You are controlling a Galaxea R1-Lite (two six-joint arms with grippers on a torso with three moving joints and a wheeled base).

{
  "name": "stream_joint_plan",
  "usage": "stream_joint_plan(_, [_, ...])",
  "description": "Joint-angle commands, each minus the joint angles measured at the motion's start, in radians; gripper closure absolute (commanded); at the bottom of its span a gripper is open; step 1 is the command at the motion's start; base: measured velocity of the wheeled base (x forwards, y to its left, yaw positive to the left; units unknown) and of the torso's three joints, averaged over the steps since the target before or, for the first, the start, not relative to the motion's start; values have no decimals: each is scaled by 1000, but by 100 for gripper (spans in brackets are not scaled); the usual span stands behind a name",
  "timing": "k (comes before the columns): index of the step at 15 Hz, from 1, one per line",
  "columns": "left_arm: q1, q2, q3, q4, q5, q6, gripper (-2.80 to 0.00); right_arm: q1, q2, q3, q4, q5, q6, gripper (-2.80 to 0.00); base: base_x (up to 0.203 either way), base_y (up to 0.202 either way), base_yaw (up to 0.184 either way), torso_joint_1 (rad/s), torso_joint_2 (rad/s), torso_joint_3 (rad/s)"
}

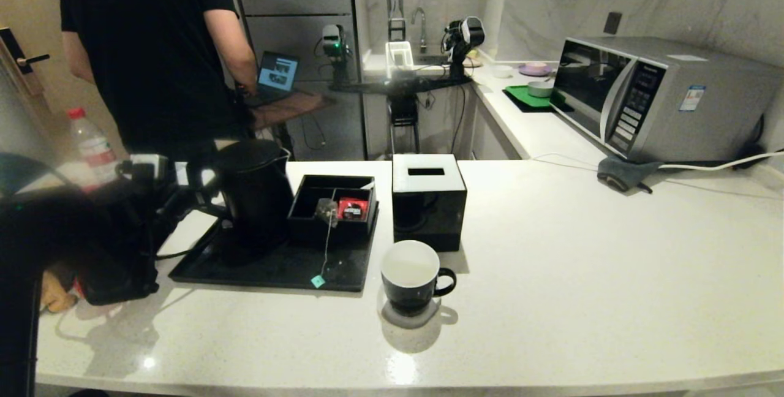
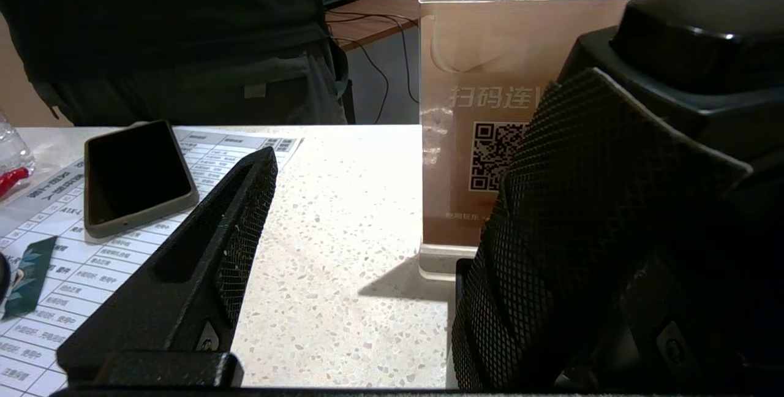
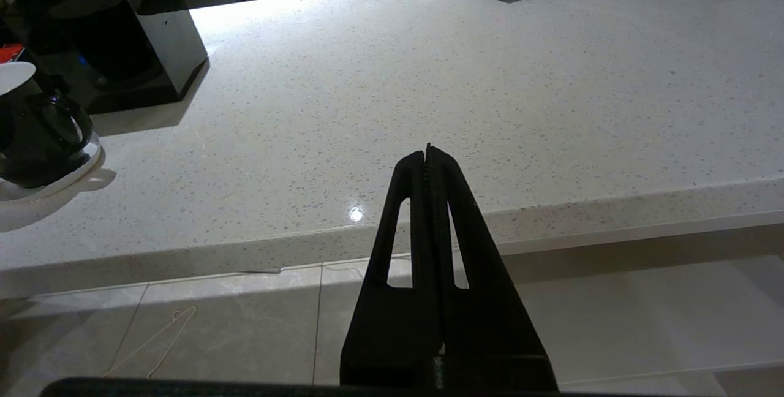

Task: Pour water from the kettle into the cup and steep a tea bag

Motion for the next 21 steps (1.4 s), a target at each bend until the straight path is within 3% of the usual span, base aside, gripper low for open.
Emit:
stream_joint_plan(1, [-5, 9, -14, -48, -2, 0, -280, 0, 1, 0, 0, -1, 1, 0, 0, 0, 0, 0, 0, 0])
stream_joint_plan(8, [-10, 22, -44, -48, -2, 2, -280, 0, 1, 0, 0, -1, 1, 0, 0, 0, 0, 0, 0, 0])
stream_joint_plan(9, [-10, 24, -44, -48, -2, 3, 0, 0, 1, 0, 0, -1, 1, 0, 0, 0, 0, 0, 0, 0])
stream_joint_plan(21, [4, 22, -43, -48, 1, 1, 0, 0, 1, 0, 0, -1, 1, 0, 0, 0, 0, 0, 0, 0])
